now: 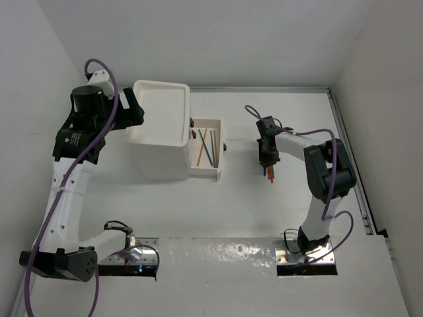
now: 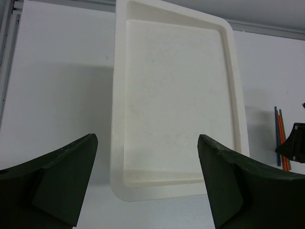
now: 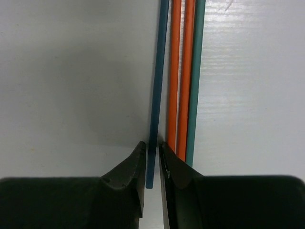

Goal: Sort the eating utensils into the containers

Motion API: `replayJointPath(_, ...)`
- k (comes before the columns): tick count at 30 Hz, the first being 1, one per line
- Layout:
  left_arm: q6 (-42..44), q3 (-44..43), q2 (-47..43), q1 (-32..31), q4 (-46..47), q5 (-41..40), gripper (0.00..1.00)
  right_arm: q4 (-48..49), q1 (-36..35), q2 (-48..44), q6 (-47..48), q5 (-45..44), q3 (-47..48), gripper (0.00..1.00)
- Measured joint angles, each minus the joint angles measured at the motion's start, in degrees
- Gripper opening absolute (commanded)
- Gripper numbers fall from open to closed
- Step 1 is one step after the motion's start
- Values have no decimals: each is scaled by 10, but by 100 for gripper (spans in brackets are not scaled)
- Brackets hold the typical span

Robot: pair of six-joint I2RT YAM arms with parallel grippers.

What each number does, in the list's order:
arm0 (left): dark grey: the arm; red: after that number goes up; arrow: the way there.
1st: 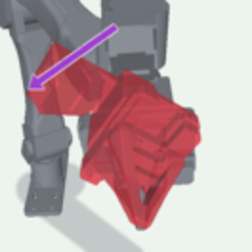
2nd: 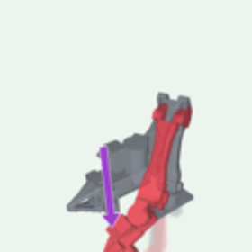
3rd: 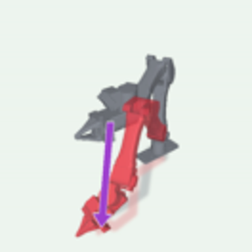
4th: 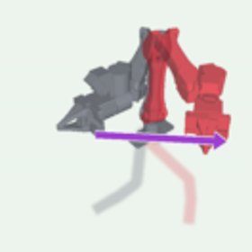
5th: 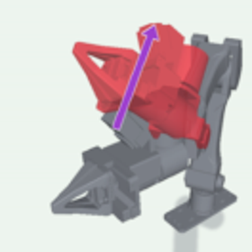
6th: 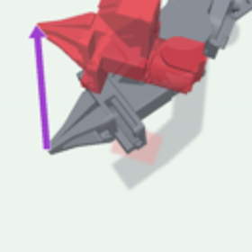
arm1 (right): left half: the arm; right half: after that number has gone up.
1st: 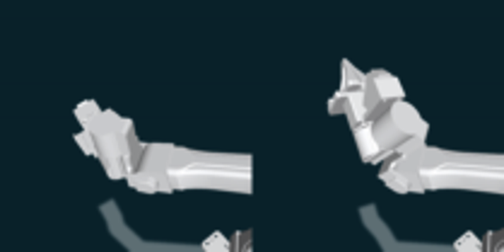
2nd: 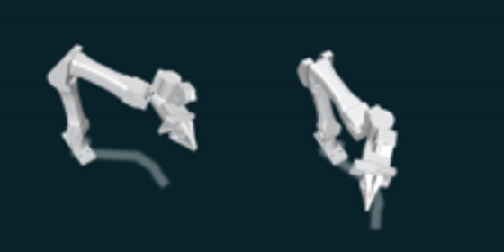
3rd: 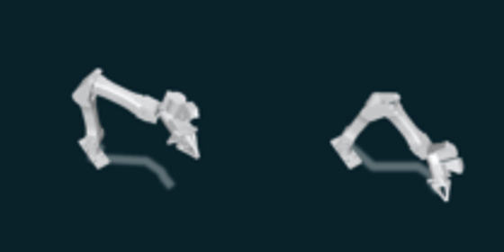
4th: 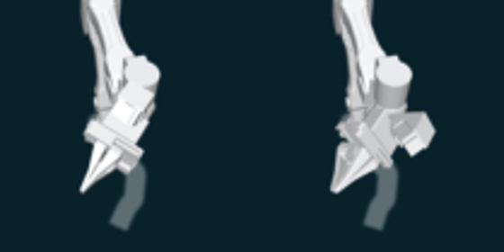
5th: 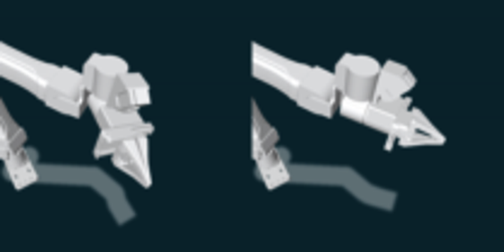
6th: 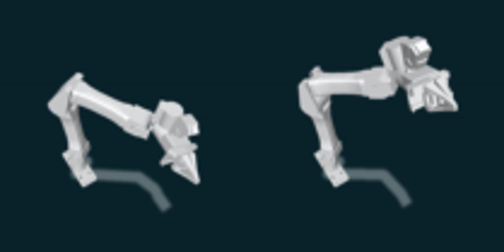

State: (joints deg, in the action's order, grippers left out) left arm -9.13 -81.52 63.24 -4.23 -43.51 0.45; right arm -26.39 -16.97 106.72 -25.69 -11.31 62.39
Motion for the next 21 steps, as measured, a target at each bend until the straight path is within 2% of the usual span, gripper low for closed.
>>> replayJointPath(5,0,0,3,0,0,0,84,2,0,4,0,1,3,15)
replayJointPath(8,0,0,3,0,0,0,84,4,0,8,1,3,7,0)
replayJointPath(16,0,0,3,0,0,0,84,-5,-11,8,-12,19,28,0)
replayJointPath(21,0,0,3,0,0,0,84,-18,-68,-17,-34,28,101,0)
